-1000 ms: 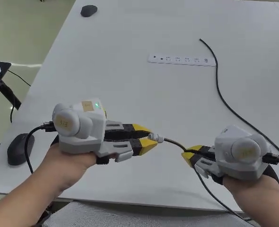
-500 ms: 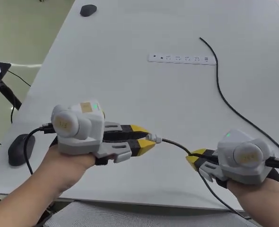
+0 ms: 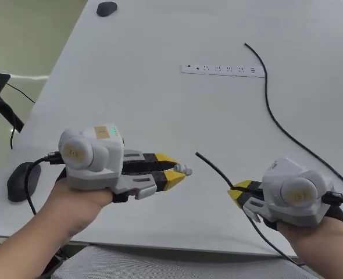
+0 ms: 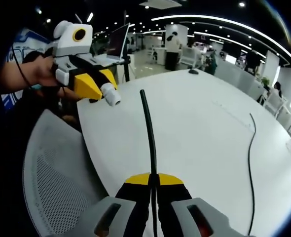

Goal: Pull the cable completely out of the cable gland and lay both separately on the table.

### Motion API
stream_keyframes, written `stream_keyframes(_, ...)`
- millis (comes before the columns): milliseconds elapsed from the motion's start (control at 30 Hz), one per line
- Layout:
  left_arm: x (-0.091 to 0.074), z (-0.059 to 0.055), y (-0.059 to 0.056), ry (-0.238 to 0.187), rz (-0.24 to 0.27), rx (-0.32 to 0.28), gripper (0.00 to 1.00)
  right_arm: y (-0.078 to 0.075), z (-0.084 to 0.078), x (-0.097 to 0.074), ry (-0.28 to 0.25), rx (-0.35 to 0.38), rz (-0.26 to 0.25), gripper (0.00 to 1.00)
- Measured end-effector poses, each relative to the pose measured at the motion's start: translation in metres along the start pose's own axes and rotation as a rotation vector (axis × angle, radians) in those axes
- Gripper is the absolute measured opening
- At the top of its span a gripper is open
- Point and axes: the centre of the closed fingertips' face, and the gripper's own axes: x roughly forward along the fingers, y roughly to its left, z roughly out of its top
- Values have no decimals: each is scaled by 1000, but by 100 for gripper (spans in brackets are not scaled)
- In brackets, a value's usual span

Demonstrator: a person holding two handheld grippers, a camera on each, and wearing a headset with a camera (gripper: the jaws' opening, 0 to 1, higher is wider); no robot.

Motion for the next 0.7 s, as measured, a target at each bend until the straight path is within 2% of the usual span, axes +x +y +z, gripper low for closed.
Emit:
stream_keyframes(167, 0, -2, 2, -10, 0, -9, 15, 0, 8, 1, 8, -25, 5, 0)
stream_keyframes(300, -3, -8, 4, -4, 3, -4, 15, -3, 17, 3, 9, -41, 6, 0)
stream_keyframes(500, -8, -21, 10, 12, 16, -17, 15, -9, 27, 9, 11, -33, 0, 0)
stream_keyframes(600, -10, -27, 14, 14, 20, -26, 15, -9, 35, 15, 9, -26, 1, 0)
stream_keyframes(700, -14, -34, 17, 19, 21, -33, 15, -7, 42, 23, 15, -50, 2, 0)
